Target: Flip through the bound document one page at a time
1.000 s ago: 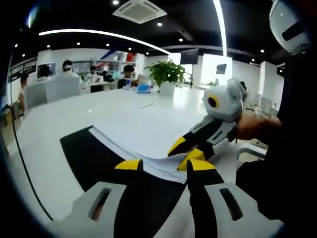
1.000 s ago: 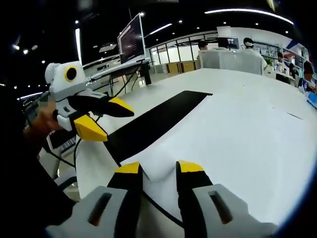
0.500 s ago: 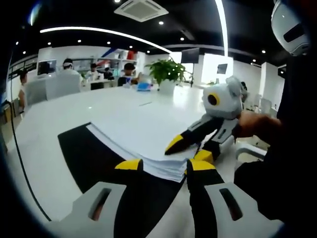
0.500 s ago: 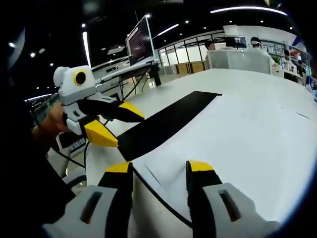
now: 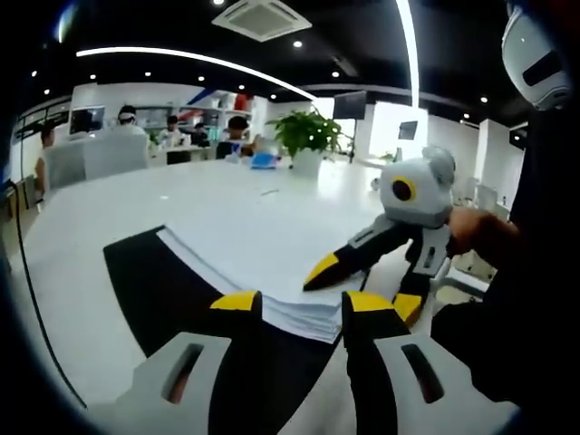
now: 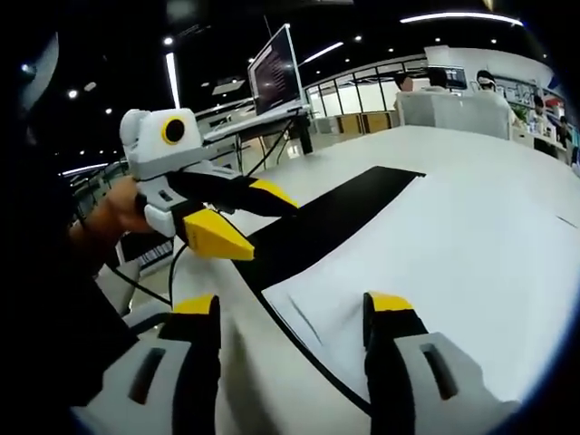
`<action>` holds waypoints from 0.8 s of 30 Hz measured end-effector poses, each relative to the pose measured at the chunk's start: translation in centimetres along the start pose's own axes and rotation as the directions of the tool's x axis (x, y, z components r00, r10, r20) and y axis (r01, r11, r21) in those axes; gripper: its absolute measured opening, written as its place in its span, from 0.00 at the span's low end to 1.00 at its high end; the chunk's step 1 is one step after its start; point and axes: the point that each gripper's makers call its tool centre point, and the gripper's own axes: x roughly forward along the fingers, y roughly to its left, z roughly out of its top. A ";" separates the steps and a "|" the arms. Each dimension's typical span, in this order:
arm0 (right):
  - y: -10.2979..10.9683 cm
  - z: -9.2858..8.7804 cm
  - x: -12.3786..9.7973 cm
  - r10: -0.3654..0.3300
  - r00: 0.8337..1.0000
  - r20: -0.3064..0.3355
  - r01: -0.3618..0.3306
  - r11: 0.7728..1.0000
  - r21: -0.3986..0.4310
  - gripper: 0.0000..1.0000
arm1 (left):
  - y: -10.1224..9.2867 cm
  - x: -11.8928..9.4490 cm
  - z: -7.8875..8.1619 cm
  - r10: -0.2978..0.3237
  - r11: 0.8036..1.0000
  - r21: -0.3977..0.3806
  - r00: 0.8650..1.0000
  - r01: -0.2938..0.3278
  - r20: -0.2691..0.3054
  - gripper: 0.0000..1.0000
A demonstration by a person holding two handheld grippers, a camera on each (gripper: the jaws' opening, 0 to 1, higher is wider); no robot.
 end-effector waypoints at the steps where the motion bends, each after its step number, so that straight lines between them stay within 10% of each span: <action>1: 0.1 0.0 0.0 0.007 1.000 -0.003 -0.007 1.000 -0.006 0.66 | 0.0 0.0 0.0 0.000 1.000 -0.002 1.000 0.000 0.001 0.37; 24: 0.1 0.0 0.0 -0.002 1.000 0.003 0.002 1.000 -0.001 0.66 | 0.7 2.8 0.8 -0.042 0.998 0.043 0.999 0.043 -0.008 0.37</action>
